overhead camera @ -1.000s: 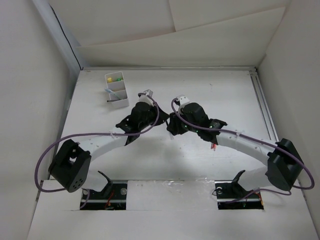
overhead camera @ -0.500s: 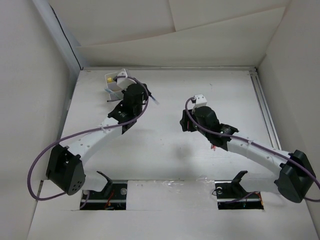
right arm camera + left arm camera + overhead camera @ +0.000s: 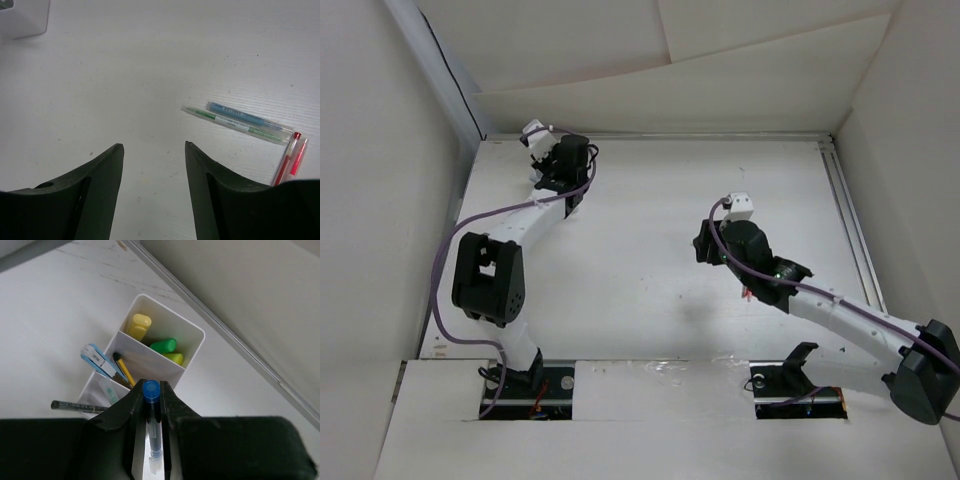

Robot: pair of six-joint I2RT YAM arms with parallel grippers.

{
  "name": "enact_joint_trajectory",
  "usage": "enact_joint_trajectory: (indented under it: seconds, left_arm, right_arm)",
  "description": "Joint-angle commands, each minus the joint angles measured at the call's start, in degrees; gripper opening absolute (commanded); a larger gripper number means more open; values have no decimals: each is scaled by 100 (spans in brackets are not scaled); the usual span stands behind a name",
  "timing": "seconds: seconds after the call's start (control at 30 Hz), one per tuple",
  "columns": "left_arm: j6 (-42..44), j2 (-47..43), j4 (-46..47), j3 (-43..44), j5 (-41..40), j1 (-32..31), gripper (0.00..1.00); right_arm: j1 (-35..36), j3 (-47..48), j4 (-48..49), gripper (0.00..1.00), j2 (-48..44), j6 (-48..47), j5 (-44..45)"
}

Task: Sort the stationery into containers
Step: Place the pen in the storage box.

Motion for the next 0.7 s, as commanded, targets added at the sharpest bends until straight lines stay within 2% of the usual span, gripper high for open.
enact_joint_trajectory:
  seconds: [0.0, 0.37, 0.67]
  left_arm:
    - [568, 46, 0, 446, -824, -59, 0]
    - [2001, 521, 895, 701, -1651, -6, 0]
    - [2301, 626, 1379, 578, -1704, -6, 0]
  right_arm:
    - [-40, -32, 238, 58, -34, 61, 98]
    - [-93, -32, 238, 58, -34, 61, -15]
    - [-93, -84, 308, 58, -95, 61, -157]
